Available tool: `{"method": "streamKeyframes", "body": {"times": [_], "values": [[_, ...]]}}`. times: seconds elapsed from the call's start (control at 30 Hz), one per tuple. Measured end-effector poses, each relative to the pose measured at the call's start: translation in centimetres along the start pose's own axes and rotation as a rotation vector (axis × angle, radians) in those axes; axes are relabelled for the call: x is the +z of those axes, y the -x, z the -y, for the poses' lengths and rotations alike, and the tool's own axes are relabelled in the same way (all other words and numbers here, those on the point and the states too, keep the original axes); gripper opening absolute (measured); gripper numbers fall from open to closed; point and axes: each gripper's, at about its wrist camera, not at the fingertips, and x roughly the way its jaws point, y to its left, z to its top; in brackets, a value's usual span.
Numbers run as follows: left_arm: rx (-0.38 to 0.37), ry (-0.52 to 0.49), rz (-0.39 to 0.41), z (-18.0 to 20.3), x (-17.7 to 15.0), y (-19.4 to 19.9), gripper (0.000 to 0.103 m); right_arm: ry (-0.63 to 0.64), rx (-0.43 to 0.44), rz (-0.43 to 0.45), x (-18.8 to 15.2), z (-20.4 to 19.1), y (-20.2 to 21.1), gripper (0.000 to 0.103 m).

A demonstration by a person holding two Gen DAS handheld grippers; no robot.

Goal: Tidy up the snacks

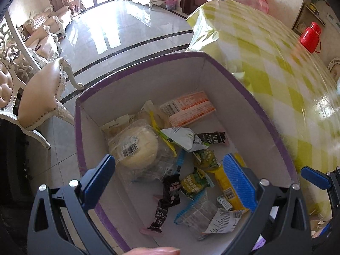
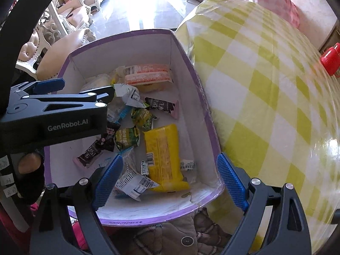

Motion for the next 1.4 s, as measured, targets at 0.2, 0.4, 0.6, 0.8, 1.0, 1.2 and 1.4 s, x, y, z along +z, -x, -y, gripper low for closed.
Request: {"method": "streamKeyframes", "body": {"times": [0.2,0.4,0.6,0.8,1.0,1.2,1.4], "values": [[0.006,-0.003,-0.005,0.0,0.0,-0.3,0.102,0.003,-0.001,-0.004,-0.1,-0.2,-0.2,0.087],[0.007,-0.004,-0.009,0.0,-0.1,-0.4,0.102,0.010,-0.002,-0.009,-0.1,-0.4,-0.4,0.087],[0.006,-0.007,-0.013,0.0,-0.1,-0.6,0.102,0.014,-0.001,-0.013,-0.1,-0.5,-0.5,0.087],[0.004,-0.011,-0.017,0.0,-0.2,-0.7,0.102,0.017,-0.001,-0.019,-0.2,-0.6,-0.7,0.087],[0.003,-0.012,-0.020,0.0,-0.2,-0.8,0.102,0.018,-0.002,-0.023,-0.2,-0.7,-0.9,0.087],[0.001,-0.013,-0.022,0.0,-0.3,-1.0,0.102,0.021,-0.002,-0.027,-0.3,-0.7,-1.1,0.087],[-0.001,-0.016,-0.029,0.1,-0.4,-1.2,0.102,0.021,-0.002,-0.029,-0.3,-0.8,-1.2,0.087]]}}
